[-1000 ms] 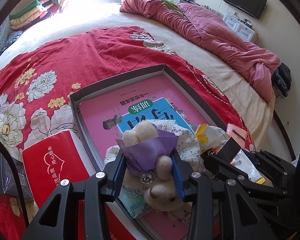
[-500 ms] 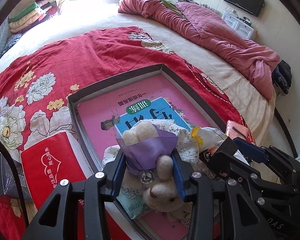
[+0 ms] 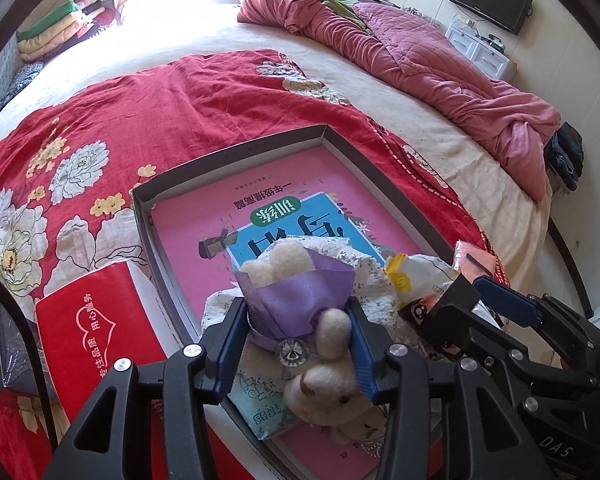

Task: Organize soft objects
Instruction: 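Open both tools to drop the bunny and snack bag into the tray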

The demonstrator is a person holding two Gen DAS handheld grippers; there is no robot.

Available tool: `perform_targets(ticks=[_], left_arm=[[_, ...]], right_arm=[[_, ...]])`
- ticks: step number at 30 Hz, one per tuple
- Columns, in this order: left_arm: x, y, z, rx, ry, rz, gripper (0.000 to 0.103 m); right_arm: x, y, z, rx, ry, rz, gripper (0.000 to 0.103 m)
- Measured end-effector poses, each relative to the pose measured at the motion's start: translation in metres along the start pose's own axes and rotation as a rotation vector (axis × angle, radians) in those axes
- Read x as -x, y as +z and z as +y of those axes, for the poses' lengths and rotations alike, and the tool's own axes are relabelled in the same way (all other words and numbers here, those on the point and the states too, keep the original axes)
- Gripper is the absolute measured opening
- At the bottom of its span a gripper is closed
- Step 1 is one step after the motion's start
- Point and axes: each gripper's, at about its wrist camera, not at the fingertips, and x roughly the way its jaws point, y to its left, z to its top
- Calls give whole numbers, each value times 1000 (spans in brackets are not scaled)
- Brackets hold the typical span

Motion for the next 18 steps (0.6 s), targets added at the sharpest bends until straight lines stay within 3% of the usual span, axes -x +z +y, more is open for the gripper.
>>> perform_targets(ticks=[2,7,18], left_arm=[[-1,0,2,3,-1,2,49],[0,0,1,-4,1,6,56],[8,3,-6,-28,19,-8,65]], right_arm=[[1,-1,0,0,-1,-5,65],[5,0,-2,-18,9,-16,66],[17,6,-10,-50,-58,-58,71]])
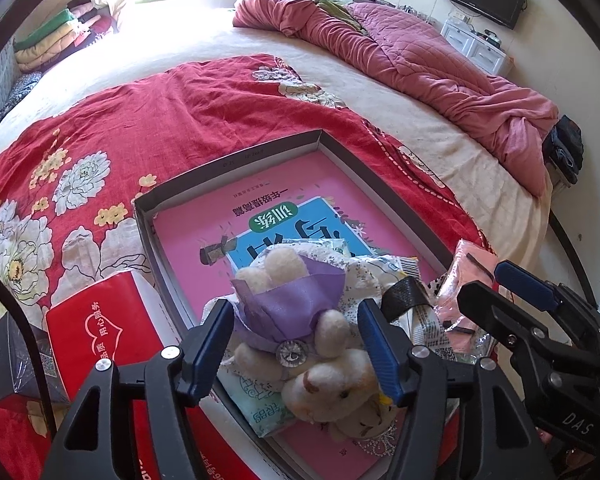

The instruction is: Organize soft objects

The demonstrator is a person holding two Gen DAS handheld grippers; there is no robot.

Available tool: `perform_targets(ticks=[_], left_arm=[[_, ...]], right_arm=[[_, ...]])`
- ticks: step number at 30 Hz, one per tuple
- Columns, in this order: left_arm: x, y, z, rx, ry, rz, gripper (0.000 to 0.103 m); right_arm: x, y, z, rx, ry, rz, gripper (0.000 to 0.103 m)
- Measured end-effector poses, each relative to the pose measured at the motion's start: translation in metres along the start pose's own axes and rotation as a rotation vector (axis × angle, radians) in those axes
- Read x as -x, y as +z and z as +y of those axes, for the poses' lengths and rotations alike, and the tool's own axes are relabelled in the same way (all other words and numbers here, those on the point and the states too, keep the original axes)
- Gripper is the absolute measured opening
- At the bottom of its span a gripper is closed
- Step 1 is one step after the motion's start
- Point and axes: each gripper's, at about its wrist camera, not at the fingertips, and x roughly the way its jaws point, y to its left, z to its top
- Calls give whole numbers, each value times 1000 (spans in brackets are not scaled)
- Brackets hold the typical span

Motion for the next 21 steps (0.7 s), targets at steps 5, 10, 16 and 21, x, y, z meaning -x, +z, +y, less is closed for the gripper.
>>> perform_targets(ticks=[5,10,16,21], left_arm=[[15,0,5,16,-8,-28,69],[49,-3,13,15,-3,-81,74],[99,0,22,9,20,-160,77],[146,-1,31,5,35,-233,82]], right_arm=[[9,4,2,-4,-33,-23,73],[32,11,14,-42,-23,-86,74],[68,23,44,-57,-15,-162,75],[101,34,73,-35,-12,-213,77]])
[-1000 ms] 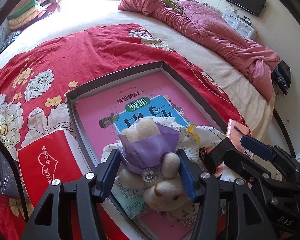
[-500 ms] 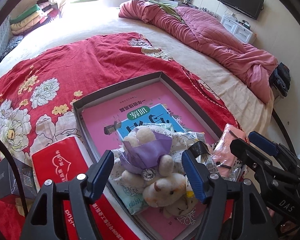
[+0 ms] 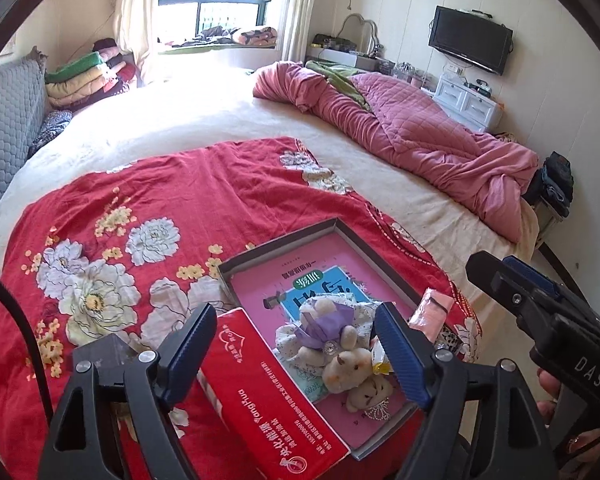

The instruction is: Organize soft objects

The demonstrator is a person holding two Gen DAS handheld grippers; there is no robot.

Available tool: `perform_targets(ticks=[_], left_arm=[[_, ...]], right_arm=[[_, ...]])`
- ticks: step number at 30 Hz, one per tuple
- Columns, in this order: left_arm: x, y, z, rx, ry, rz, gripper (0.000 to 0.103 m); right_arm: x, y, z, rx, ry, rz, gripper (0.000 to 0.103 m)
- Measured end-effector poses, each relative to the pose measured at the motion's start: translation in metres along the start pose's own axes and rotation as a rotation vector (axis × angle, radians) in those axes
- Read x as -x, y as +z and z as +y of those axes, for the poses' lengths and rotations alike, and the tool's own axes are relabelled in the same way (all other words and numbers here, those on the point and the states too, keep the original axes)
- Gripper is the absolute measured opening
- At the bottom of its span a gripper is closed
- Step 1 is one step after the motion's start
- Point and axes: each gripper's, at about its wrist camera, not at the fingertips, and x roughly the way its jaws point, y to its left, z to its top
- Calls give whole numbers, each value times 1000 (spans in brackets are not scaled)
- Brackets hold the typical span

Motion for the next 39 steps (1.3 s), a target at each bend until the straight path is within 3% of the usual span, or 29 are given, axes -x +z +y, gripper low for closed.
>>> perform_targets(ticks=[8,18,21,28,32,36,39], left_arm=[[73,2,26,-3,50,-75,84],[140,-29,35,-19,68,-125,85],[147,-44,33,-16,73,-127,85],[145,-81,24,-18,92,-89,85],[139,-104,16,-10,97,-78,85],[129,-121,11,-16,117,-54,85],[125,-131,12,-3,128,-58,85]], right_arm=[[68,16,52,19,-16,-114,77],[144,-10,90,-35,18,-199,78],[154,-32,93,-52,16,-176,78],[173,-79,101,58,-68,-160,78],[173,-103,99,72,-87,-139,78],[167,-118,88,115,-163,-116,78],[159,-131,77,124,-162,-71,78]])
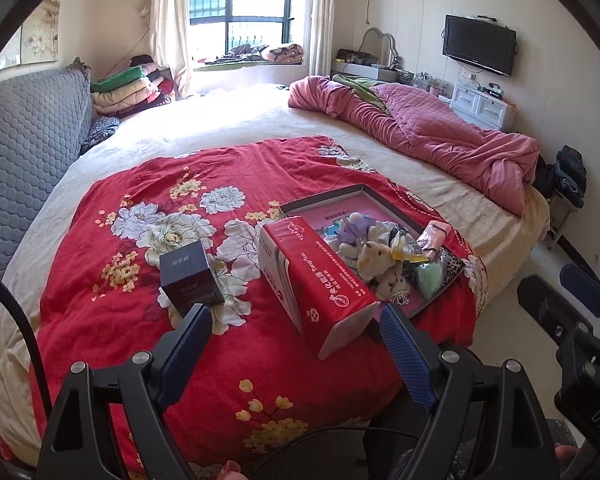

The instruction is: Organize soft objects

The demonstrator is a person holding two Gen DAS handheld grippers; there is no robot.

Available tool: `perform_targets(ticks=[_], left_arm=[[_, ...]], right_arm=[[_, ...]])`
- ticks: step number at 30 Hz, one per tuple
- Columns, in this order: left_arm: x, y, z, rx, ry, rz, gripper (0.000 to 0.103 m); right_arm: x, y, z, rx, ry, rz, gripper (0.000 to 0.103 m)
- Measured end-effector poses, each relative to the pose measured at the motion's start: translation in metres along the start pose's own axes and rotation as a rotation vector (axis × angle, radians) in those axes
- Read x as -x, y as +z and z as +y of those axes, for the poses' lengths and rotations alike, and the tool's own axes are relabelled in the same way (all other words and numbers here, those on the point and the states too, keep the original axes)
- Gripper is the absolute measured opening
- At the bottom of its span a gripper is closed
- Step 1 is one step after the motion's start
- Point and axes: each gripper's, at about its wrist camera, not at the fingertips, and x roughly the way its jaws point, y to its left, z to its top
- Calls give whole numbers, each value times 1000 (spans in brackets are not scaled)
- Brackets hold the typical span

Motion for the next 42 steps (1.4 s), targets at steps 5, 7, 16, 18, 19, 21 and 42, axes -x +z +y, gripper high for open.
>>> perform_targets(ticks=[5,7,16,18,19,21,42], left_arm=[[-9,-10,-2,-1,3,8,85],[-14,-12,-2,2,-1,19,85],[-30,-19,-4,4,-10,39,85],[-30,-21,-4,0,-5,40,85],[-30,-20,-3,0,-4,40,85],[-30,-20,-2,5,-1,42,85],[-29,-19,-2,8,-6,40,85]], right_arm=[[-18,-21,1,20,-29,30,78],[-28,-25,-1,6,-31,70,78],[-45,-38,-4,-27,-36,139,78],[-47,-39,-4,-27,-38,152,78],[-48,-40,-5,-30,-36,157,78],[-49,-40,-5,-35,-37,159,78],[-51,-40,-1,-26,-20,172,78]])
